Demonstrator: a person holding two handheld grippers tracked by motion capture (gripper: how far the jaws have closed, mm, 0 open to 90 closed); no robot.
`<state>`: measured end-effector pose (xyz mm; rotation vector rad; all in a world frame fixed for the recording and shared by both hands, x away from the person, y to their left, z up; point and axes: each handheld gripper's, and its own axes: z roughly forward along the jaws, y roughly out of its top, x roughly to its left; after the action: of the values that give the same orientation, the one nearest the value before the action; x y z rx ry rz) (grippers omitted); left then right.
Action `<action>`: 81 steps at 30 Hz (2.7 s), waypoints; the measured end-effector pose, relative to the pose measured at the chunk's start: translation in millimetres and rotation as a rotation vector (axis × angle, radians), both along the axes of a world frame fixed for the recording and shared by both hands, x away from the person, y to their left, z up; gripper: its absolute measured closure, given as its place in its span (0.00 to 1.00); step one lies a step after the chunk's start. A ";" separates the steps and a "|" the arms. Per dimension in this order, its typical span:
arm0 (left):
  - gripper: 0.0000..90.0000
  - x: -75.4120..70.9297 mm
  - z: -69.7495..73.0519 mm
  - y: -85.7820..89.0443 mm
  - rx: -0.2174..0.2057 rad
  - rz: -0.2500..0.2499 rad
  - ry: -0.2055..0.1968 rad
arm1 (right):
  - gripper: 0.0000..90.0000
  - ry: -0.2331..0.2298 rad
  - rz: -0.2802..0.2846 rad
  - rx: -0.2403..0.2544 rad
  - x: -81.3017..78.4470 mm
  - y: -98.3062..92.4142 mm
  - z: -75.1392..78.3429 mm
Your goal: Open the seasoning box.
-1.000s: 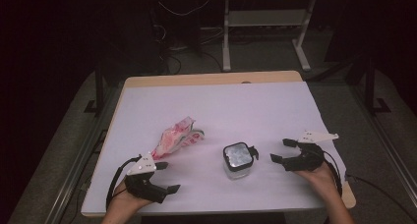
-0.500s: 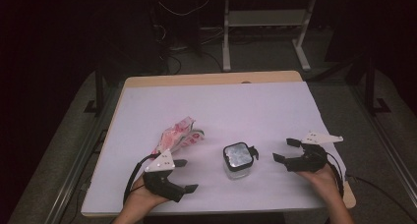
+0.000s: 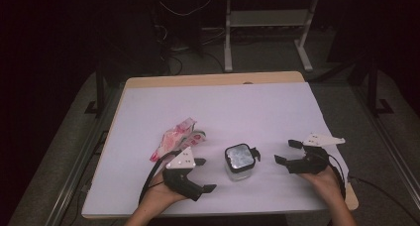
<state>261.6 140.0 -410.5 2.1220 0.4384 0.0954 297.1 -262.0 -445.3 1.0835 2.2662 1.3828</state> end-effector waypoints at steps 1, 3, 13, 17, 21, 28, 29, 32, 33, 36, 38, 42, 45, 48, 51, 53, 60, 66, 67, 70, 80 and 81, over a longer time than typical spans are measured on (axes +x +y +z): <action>0.14 1.9 0.1 -2.8 0.001 -0.005 -0.002 | 0.16 -0.001 0.000 0.000 -0.1 0.2 0.0; 0.14 4.6 0.3 -6.8 0.003 -0.013 -0.008 | 0.16 -0.002 0.001 0.000 -0.2 0.3 0.0; 0.15 18.8 -0.1 -34.3 0.007 -0.023 -0.029 | 0.16 -0.010 -0.006 0.006 -0.5 -1.2 0.9; 0.15 23.3 1.3 -39.1 0.001 -0.035 -0.036 | 0.16 -0.012 -0.005 0.006 -0.5 -1.6 0.8; 0.14 28.5 1.5 -43.8 -0.004 -0.047 -0.044 | 0.16 -0.008 -0.006 0.002 -0.1 -2.0 0.4; 0.15 34.2 -0.3 -47.9 -0.005 -0.050 -0.068 | 0.16 -0.009 -0.008 -0.002 0.7 -2.7 -0.2; 0.15 35.9 -2.0 -47.9 -0.006 -0.057 -0.063 | 0.16 -0.012 -0.007 -0.001 0.9 -3.1 -0.2; 0.15 36.9 -2.8 -48.0 -0.008 -0.062 -0.055 | 0.16 -0.013 -0.009 -0.004 0.8 -3.6 -0.3; 0.15 37.2 -3.3 -48.1 -0.016 -0.065 -0.047 | 0.16 -0.015 -0.010 -0.009 0.7 -4.2 -0.6; 0.17 37.3 -3.4 -48.1 -0.013 -0.071 -0.044 | 0.16 -0.016 -0.011 -0.013 0.7 -4.4 -0.9; 0.18 37.5 -3.8 -48.1 -0.015 -0.075 -0.043 | 0.16 -0.016 -0.011 -0.013 0.1 -4.7 -0.8; 0.20 38.0 -2.9 -48.0 -0.014 -0.089 -0.046 | 0.16 -0.021 -0.014 -0.013 -2.2 -5.8 -0.9; 0.20 37.4 -2.0 -48.2 -0.011 -0.087 -0.051 | 0.16 -0.020 -0.020 -0.012 -3.7 -7.1 -1.0; 0.21 37.4 0.3 -47.4 -0.007 -0.091 -0.061 | 0.16 -0.017 -0.024 -0.013 -4.6 -8.2 -1.0; 0.22 36.9 2.1 -47.0 -0.015 -0.090 -0.067 | 0.16 -0.021 -0.029 -0.012 -4.9 -8.9 -1.1; 0.23 36.6 5.8 -45.2 -0.028 -0.092 -0.064 | 0.16 -0.020 -0.031 -0.013 -4.9 -8.9 -1.3; 0.25 36.3 9.3 -44.0 -0.048 -0.093 -0.064 | 0.16 -0.017 -0.026 -0.017 -4.5 -8.1 -1.6; 0.29 35.3 12.8 -43.1 -0.067 -0.095 -0.071 | 0.16 -0.011 -0.025 -0.021 -4.1 -7.4 -2.7; 0.29 35.1 13.2 -42.8 -0.077 -0.100 -0.067 | 0.16 -0.013 -0.025 -0.019 -4.2 -7.4 -2.6; 0.35 35.3 14.2 -43.7 -0.077 -0.110 -0.081 | 0.16 -0.012 -0.021 -0.021 -4.0 -7.5 -2.6; 0.59 37.0 13.6 -46.5 -0.075 -0.092 -0.111 | 0.16 -0.012 -0.021 -0.020 -4.2 -7.6 -2.7; 0.61 37.3 13.8 -46.9 -0.079 -0.093 -0.107 | 0.16 -0.012 -0.021 -0.020 -4.2 -7.5 -2.6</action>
<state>298.9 93.0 -396.7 2.0455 0.2757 0.1358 292.9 -269.4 -447.9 1.0865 2.2496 1.3519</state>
